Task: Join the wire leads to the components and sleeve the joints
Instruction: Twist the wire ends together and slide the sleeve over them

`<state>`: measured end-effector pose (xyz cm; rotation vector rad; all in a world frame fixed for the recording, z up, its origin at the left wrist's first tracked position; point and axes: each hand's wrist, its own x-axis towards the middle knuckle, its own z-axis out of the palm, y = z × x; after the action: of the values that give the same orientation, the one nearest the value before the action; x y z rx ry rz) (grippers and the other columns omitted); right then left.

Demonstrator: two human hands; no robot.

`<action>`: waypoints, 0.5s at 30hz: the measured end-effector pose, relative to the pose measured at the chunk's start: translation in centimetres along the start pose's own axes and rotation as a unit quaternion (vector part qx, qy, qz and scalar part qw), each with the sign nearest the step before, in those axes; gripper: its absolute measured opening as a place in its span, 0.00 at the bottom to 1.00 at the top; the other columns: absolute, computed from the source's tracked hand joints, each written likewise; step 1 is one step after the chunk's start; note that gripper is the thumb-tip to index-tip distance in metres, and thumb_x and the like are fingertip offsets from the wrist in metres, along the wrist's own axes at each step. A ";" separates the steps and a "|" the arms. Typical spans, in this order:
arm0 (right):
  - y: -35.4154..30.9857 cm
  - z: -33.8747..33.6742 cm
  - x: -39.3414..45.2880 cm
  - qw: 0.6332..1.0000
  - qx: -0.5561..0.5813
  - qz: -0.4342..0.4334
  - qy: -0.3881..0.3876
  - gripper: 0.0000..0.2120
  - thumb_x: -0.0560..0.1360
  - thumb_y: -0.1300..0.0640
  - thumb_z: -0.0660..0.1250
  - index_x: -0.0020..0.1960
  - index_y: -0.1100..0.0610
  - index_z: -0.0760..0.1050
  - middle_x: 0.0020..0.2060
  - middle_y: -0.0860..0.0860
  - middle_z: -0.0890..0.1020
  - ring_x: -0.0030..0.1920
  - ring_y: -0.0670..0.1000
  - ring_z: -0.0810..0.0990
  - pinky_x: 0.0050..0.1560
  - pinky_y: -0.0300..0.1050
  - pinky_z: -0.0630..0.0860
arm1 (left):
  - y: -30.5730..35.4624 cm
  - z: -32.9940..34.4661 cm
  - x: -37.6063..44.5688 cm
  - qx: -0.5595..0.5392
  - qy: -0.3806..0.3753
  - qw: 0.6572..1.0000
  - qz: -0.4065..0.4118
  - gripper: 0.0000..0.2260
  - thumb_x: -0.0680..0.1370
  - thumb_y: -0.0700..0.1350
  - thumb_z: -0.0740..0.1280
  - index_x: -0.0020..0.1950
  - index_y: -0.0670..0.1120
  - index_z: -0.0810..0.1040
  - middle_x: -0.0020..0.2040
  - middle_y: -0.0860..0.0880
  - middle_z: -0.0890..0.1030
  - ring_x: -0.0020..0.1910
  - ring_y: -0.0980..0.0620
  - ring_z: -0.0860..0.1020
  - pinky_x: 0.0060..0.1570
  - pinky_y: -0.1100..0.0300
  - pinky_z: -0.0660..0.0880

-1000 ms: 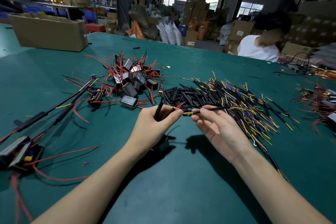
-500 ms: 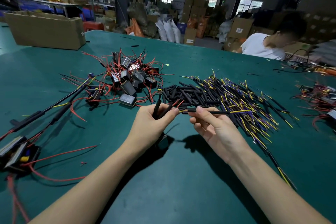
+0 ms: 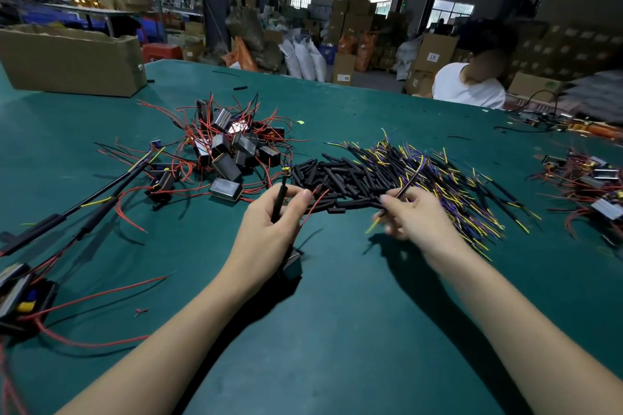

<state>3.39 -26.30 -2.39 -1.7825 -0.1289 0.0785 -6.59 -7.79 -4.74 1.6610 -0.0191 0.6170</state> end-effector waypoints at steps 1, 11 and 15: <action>0.1 -1.0 1.2 0.991 -0.120 -0.020 0.047 0.07 0.78 0.60 0.66 0.53 0.61 0.70 0.42 0.61 0.83 0.33 0.53 0.80 0.35 0.43 0.75 | 0.0 0.0 0.0 -0.005 0.001 1.000 -0.001 0.07 0.80 0.48 0.64 0.43 0.50 0.74 0.26 0.53 0.65 0.28 0.51 0.61 0.31 0.57 0.58; -1.3 -8.4 7.2 0.808 -0.560 0.010 0.184 0.11 0.77 0.58 0.63 0.56 0.60 0.78 0.55 0.63 0.79 0.57 0.63 0.78 0.51 0.50 0.72 | -0.6 0.0 0.4 0.000 -0.008 1.000 0.003 0.07 0.75 0.55 0.64 0.41 0.52 0.74 0.23 0.55 0.67 0.26 0.53 0.60 0.28 0.60 0.57; -1.9 -9.0 7.7 0.786 -0.583 -0.013 0.204 0.14 0.78 0.55 0.64 0.62 0.59 0.74 0.59 0.62 0.76 0.59 0.64 0.76 0.53 0.51 0.72 | -0.8 0.1 0.4 0.001 -0.008 1.000 0.000 0.07 0.74 0.55 0.64 0.41 0.54 0.74 0.23 0.54 0.67 0.27 0.50 0.60 0.31 0.56 0.58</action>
<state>12.07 -33.62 1.51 -2.9887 0.1618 -0.5262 -5.98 -7.57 -5.29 1.6684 -0.0305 0.6044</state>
